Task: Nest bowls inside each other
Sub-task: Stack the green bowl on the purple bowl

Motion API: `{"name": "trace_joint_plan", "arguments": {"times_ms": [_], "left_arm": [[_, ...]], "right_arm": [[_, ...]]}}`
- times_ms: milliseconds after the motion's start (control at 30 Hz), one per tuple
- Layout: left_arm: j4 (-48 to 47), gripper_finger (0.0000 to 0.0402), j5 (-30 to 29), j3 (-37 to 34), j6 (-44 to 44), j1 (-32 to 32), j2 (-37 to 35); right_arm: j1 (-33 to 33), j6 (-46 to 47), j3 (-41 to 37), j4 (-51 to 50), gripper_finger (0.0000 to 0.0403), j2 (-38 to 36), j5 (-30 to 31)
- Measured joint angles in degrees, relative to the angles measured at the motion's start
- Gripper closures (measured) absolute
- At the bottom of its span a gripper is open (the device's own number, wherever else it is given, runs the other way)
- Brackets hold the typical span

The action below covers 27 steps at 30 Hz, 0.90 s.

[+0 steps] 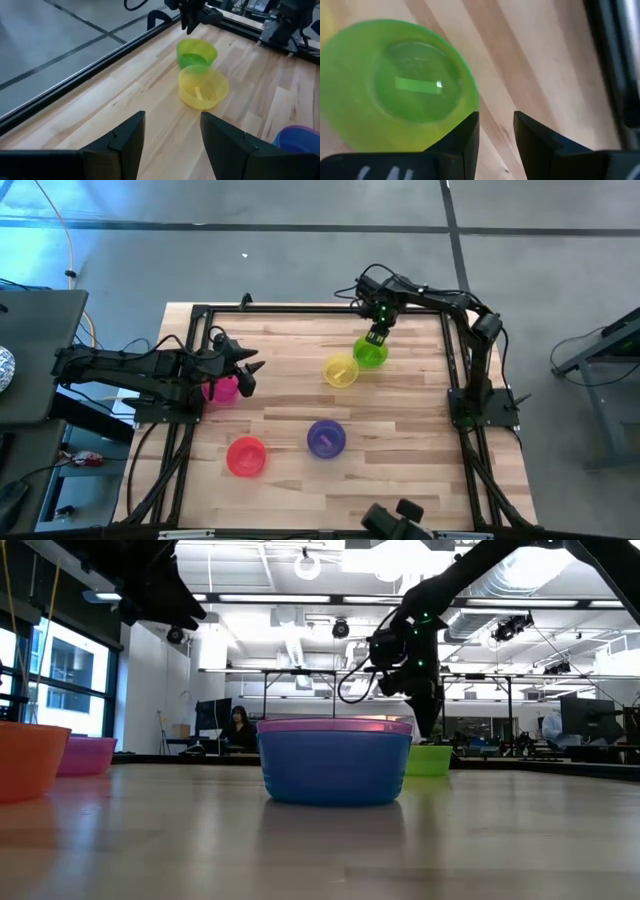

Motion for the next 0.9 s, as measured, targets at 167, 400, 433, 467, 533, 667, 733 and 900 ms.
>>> {"name": "trace_joint_plan", "arguments": {"times_ms": [167,400,433,467,533,667,733,900], "left_arm": [[0.00,0.0220,-0.53,0.00,-0.22,-0.02,0.02],[0.00,0.0220,-0.96,0.00,-0.44,-0.02,0.02],[0.00,0.0220,-0.96,0.00,-0.44,-0.02,0.02],[0.00,0.0220,-0.96,0.00,-0.43,-0.01,0.01],[0.00,0.0220,-0.96,0.00,-0.44,-0.02,0.02],[0.00,0.0220,-0.96,0.00,-0.44,-0.02,0.00],[-0.02,0.0220,-0.96,0.00,-0.44,0.00,0.02],[-0.04,0.0220,-0.94,0.00,-0.44,-0.01,0.02]], "right_arm": [[-0.21,-1.53,0.00,0.56,0.0289,0.00,-1.87],[-0.34,-2.22,0.00,0.56,0.0289,0.00,-2.54],[-0.34,-2.24,0.00,0.58,0.0289,0.00,-2.52],[-0.34,-2.24,0.00,0.63,0.0289,0.00,-2.52],[-0.34,-2.22,0.00,0.69,0.0289,0.00,-2.52],[-0.34,-1.93,0.00,-0.16,0.0289,1.20,-2.63],[-0.34,-1.74,-0.02,-0.57,0.0289,1.91,-2.54],[-0.32,-0.45,-0.02,1.18,0.0290,2.14,-2.13]]}}
